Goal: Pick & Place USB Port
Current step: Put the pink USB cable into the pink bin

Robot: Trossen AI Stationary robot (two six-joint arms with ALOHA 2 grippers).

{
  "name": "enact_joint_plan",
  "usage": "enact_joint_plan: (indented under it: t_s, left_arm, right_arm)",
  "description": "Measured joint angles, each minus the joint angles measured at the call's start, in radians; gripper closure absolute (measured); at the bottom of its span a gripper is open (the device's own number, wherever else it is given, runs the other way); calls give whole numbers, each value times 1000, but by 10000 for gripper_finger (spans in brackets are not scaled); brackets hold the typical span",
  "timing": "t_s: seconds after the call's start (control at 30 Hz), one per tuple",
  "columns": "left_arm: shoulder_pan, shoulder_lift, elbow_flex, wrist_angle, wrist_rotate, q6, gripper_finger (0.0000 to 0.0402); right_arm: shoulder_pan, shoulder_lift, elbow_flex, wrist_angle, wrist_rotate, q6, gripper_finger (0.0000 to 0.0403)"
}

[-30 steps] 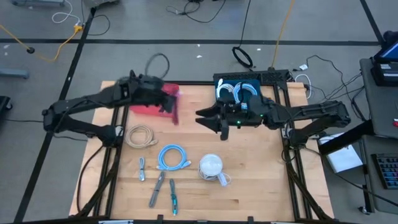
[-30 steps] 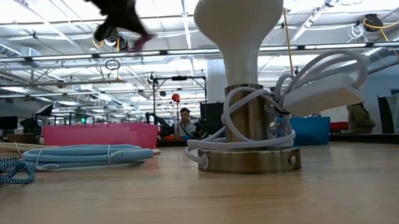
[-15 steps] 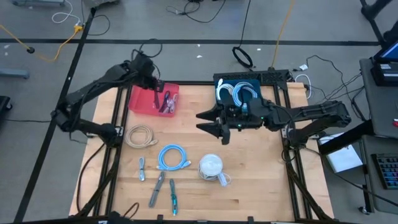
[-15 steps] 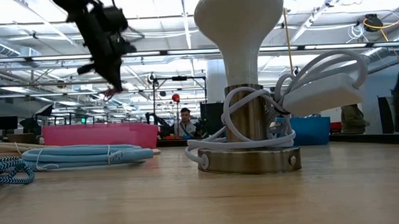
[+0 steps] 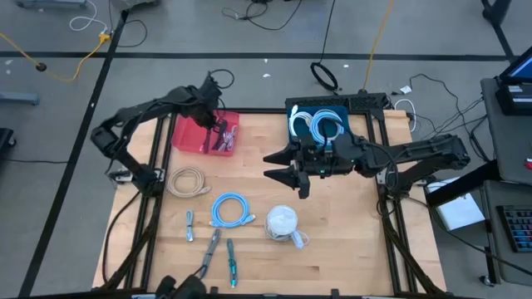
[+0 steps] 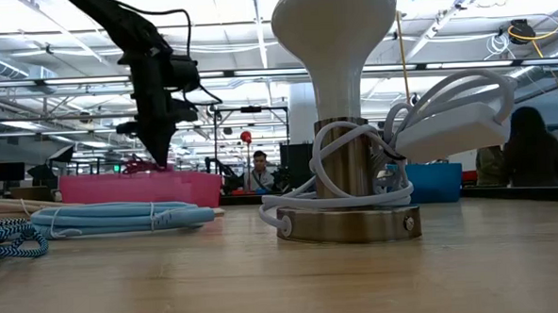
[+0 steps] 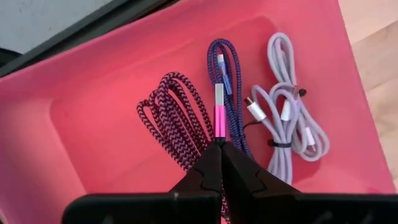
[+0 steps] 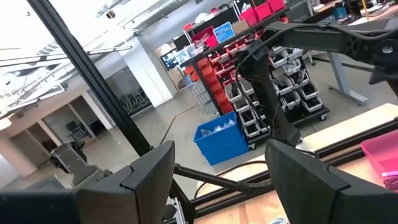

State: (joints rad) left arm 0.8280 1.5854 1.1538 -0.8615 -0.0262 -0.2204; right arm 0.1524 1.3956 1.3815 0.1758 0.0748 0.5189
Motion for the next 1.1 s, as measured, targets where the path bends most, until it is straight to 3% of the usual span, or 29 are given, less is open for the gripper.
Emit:
enact_joint_plan:
  t_s: [0.43,0.9,1.1]
  left_arm:
    - [0,9,0,51,-54,34,388]
    - [3,-4,1,18,-82,-25,289]
    - [-6,-57,2,-39,17,-44,276]
  right_arm:
    - [-9,0,0,-1,2,-10,160]
    - [-15,1,0,-1,2,-8,160]
    - [-15,1,0,-1,2,-8,160]
